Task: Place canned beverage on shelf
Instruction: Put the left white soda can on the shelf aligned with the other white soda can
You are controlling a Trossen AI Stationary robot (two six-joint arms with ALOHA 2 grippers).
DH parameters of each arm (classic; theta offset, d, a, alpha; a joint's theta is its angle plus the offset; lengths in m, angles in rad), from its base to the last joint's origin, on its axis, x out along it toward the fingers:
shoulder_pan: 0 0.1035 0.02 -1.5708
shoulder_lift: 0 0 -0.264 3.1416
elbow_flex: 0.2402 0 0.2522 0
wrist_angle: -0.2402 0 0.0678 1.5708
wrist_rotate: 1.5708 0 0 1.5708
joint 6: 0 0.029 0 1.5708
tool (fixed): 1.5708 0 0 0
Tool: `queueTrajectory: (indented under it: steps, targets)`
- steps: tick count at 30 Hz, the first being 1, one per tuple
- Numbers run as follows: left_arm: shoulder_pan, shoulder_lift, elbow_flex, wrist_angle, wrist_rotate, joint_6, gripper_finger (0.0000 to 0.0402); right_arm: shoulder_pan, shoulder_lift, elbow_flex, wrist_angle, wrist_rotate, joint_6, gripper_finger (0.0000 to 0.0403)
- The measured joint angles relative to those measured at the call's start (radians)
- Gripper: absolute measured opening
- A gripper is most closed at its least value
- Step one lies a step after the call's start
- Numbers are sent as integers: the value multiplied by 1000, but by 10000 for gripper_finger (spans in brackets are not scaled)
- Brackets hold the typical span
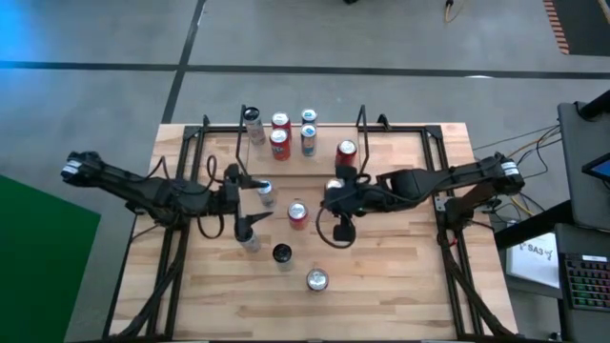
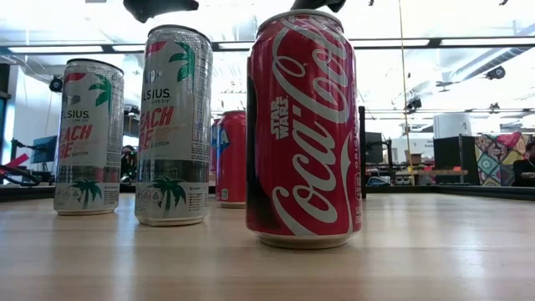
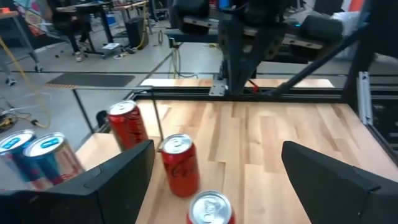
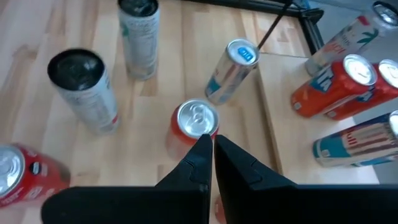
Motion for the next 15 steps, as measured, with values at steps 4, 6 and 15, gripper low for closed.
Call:
queueTrajectory:
  steps: [4,6,15]
  targets:
    - [-37,33,24,-27,0,-13,338,18,1,-22,1,0,4,9]
    - [-61,53,38,-55,0,-21,338,27,1,-36,7,0,4,9]
    - [-157,137,148,-265,1,-105,338,68,-3,-83,17,0,28,9]
